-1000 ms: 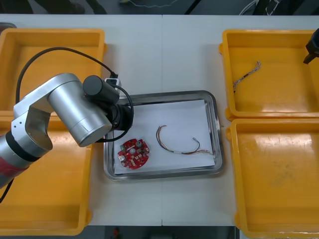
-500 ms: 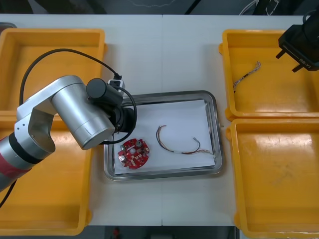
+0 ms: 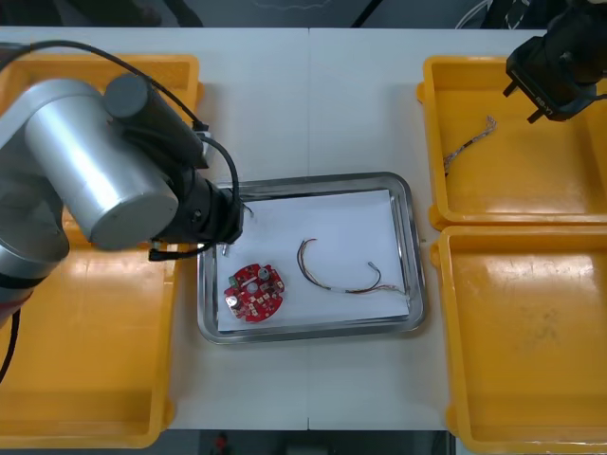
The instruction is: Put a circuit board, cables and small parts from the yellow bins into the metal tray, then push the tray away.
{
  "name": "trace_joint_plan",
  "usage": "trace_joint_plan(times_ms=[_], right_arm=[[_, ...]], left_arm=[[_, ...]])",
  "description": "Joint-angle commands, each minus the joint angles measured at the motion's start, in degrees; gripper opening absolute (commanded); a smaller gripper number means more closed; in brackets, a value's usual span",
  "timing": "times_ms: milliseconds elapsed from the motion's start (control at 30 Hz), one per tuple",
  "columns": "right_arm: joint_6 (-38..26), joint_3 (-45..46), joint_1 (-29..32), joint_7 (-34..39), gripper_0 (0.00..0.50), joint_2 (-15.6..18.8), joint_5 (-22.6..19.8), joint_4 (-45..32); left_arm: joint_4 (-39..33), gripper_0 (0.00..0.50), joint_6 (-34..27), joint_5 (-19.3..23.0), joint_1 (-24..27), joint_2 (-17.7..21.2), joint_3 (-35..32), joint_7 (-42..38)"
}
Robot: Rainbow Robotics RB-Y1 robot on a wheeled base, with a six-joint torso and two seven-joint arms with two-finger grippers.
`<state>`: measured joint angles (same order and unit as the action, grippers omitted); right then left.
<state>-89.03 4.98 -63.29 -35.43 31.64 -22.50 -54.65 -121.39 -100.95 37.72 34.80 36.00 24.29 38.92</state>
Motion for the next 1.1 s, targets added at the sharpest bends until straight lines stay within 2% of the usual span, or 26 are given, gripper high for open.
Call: trace_joint_plan(times_ms=[33, 133, 333, 467, 667, 967, 1100], right_arm=[[4.5, -0.8, -4.4, 2.8, 0.5, -1.9, 1.1, 2.4], [6.2, -1.3, -4.5, 3.5, 0.5, -2.5, 1.2, 3.4], [9.5, -3.3, -4.5, 4.6, 0.5, -3.3, 1.0, 6.9], [10.0, -3.3, -4.5, 5.3, 0.5, -3.9, 0.3, 8.7], [10.5, -3.3, -4.5, 6.4, 0.5, -4.9, -1.2, 11.1], [13.5, -3.3, -4.5, 7.8, 0.5, -5.4, -2.6, 14.7], [13.8, -3.4, -4.4, 8.3, 0.5, -5.6, -2.7, 15.3]], left_arm=[[1.4, 0.5, -4.4, 8.2, 5.5, 1.2, -8.3, -3.8], [4.8, 0.5, -7.0, 12.1, 8.0, 2.1, -11.5, -3.5], [13.1, 0.5, -9.1, 17.1, 12.2, 3.8, -16.0, -2.8], [18.6, 0.5, -9.1, 17.6, 14.7, 5.0, -16.7, -2.1], [31.4, 0.5, -8.5, 17.5, 18.9, 6.0, -17.3, 1.4], [46.5, 0.5, -3.6, 16.6, 21.4, 6.1, -17.9, 8.7], [49.8, 0.5, -1.9, 16.2, 21.4, 6.1, -17.8, 11.1]])
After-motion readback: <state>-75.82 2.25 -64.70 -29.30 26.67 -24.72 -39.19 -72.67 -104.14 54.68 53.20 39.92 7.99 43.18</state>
